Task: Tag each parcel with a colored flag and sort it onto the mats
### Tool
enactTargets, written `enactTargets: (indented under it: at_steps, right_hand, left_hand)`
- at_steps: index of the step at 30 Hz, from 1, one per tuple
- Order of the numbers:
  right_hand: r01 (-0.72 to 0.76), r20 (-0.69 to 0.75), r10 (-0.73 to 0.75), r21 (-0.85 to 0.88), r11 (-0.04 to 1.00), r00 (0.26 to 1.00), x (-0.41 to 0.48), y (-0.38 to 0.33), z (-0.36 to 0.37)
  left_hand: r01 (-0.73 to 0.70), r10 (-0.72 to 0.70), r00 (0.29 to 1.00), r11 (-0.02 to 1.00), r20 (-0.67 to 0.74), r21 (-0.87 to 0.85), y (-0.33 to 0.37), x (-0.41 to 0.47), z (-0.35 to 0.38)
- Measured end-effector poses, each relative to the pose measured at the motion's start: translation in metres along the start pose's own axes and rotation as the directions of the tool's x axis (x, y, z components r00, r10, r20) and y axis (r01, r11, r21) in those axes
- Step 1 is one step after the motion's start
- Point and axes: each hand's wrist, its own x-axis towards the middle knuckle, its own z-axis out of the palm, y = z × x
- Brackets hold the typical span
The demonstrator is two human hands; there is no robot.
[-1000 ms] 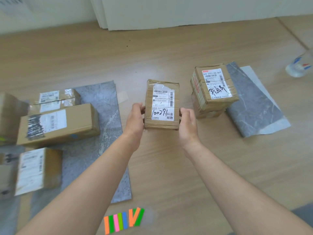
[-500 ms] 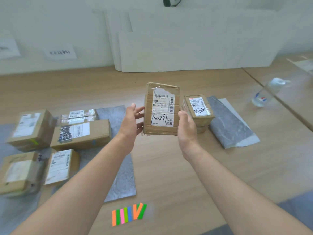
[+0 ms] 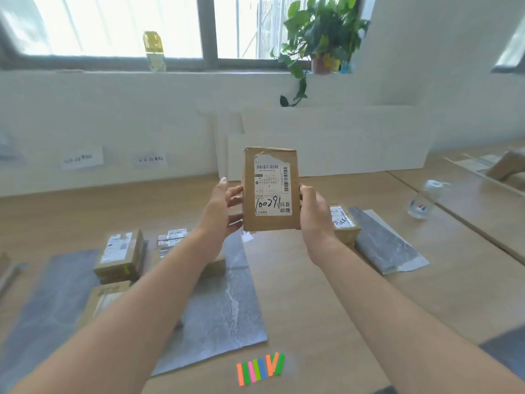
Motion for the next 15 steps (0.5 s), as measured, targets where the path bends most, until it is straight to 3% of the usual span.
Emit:
enactTargets:
  at_steps: [5,15]
  right_hand:
    - [0.055,-0.024,-0.055,0.023,0.998,0.998,-0.062,-0.032,0.030]
    - [0.099,0.044,-0.101,0.049,0.994,0.994,-0.138,-0.057,0.083]
  left_hand:
    - [-0.084,0.080,0.994,0.995,0.076,0.048,0.032,-0.053,-0.047]
    - [-0.128,0.127,0.992,0.991,0.019,0.039,0.049,-0.125,-0.123]
